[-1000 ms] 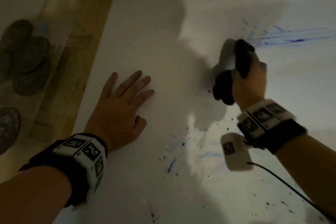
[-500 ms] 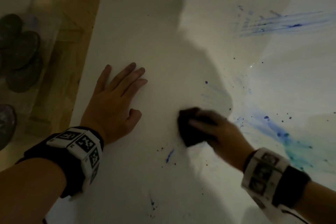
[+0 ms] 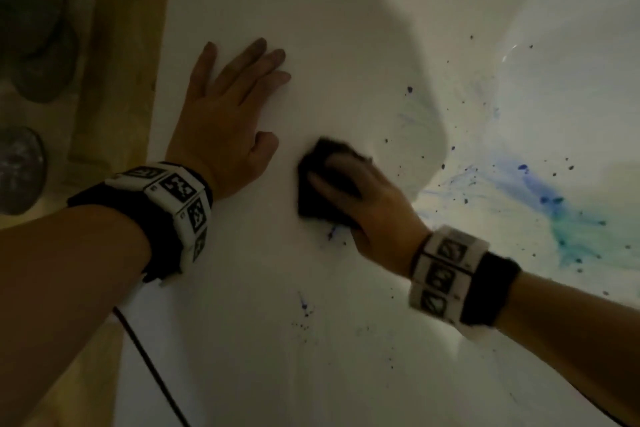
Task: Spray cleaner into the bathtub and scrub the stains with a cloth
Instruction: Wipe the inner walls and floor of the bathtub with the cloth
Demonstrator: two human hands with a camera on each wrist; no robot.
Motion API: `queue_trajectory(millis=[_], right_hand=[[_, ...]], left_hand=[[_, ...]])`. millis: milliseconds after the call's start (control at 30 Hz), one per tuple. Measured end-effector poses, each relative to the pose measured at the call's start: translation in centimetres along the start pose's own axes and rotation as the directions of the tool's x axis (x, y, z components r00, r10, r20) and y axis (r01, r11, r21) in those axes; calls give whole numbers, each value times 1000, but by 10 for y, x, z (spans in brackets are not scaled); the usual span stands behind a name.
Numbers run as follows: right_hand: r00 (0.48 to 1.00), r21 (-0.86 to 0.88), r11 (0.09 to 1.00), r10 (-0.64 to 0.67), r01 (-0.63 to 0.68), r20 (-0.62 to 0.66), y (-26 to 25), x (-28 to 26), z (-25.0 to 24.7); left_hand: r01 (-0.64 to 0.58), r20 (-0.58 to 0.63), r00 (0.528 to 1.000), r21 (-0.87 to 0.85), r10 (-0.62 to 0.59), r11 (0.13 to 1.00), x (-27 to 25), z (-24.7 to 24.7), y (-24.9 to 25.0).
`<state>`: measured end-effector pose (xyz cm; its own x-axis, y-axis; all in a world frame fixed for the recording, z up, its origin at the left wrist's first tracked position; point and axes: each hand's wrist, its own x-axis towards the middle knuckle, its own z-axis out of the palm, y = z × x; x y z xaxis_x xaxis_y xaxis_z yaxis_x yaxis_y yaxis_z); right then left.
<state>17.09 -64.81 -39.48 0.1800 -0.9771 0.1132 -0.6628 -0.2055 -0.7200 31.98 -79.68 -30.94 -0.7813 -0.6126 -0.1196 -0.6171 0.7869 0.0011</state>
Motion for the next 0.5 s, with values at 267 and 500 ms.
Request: queue_trajectory(millis=[267,500], right_hand=[[815,274,855,508,-440,-277,44,23,-59],[843,214,906,419,-364,-337,37,107,-49]], left_hand=[[-10,-28,1000,8,11,1000,2,2,-1],[32,-79,996,-116,-41,993,1,3,-4]])
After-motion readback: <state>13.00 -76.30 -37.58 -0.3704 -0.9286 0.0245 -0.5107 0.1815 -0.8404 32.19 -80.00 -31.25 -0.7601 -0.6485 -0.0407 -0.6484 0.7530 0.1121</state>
